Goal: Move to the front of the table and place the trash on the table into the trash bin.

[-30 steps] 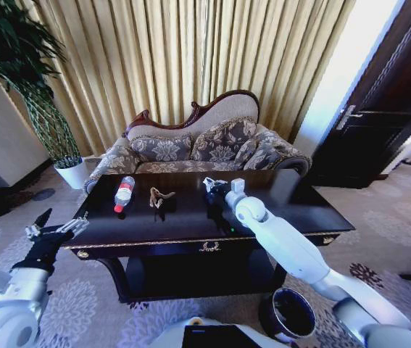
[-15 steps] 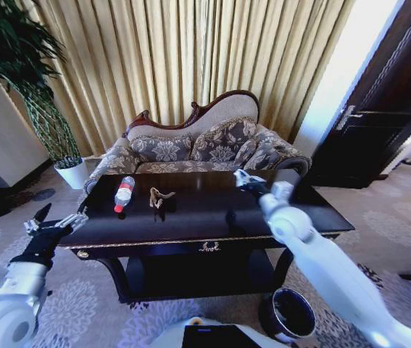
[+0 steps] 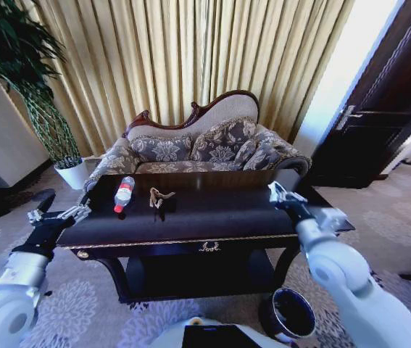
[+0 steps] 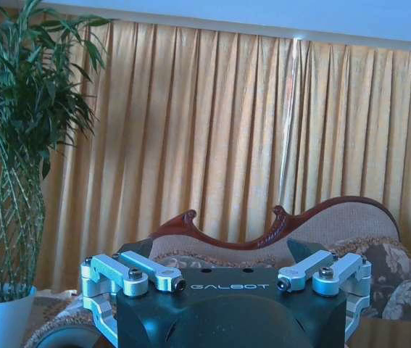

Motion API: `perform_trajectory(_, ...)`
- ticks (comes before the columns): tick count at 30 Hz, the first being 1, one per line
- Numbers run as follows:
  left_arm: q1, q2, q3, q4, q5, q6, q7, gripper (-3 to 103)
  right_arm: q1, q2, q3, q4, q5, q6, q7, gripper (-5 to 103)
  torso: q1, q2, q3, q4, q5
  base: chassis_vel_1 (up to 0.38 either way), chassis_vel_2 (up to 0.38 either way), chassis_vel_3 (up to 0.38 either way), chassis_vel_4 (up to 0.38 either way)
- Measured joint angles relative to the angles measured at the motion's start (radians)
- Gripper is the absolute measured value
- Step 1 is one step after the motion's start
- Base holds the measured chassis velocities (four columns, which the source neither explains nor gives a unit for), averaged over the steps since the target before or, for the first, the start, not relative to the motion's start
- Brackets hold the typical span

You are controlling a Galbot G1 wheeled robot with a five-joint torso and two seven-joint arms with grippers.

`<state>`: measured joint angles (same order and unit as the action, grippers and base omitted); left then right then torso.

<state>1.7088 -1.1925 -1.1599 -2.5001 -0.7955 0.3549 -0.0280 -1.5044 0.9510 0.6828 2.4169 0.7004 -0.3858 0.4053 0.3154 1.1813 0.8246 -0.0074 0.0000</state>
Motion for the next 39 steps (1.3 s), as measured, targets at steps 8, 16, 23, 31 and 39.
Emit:
perform_trajectory(8, -0.006, 0.003, 0.002, 0.000, -0.024, 0.037, 0.000, 100, -0.022, 0.037, -0.010, 0.031, -0.019, 0.005, -0.002, 0, 0.000, 0.000, 0.000, 0.0000, 0.0000, 0.000, 0.000, 0.000, 0.000)
perform_trajectory(16, 0.007, 0.001, -0.011, 0.000, -0.024, 0.056, -0.017, 100, -0.031, 0.047, -0.015, 0.041, -0.021, 0.008, -0.003, 0, 0.000, 0.000, 0.000, 0.0002, 0.0000, 0.013, -0.009, -0.011, 0.008)
perform_trajectory(23, 0.004, 0.000, -0.010, 0.000, -0.018, 0.061, -0.023, 100, -0.033, 0.046, -0.013, 0.044, -0.022, 0.011, -0.004, 0, 0.000, 0.000, 0.000, 0.0000, 0.0000, 0.038, -0.049, -0.045, 0.044)
perform_trajectory(31, 0.013, -0.007, -0.007, 0.000, -0.009, 0.061, -0.021, 100, -0.039, 0.057, -0.021, 0.037, -0.038, 0.029, -0.006, 0, 0.000, 0.000, 0.000, -0.0001, 0.0001, 0.101, -0.104, -0.100, 0.093)
perform_trajectory(39, 0.013, -0.006, -0.006, 0.000, -0.005, 0.060, -0.016, 100, -0.043, 0.065, -0.022, 0.032, -0.044, 0.032, -0.009, 0, 0.000, 0.000, 0.000, 0.0000, 0.0002, 0.130, -0.128, -0.117, 0.130)
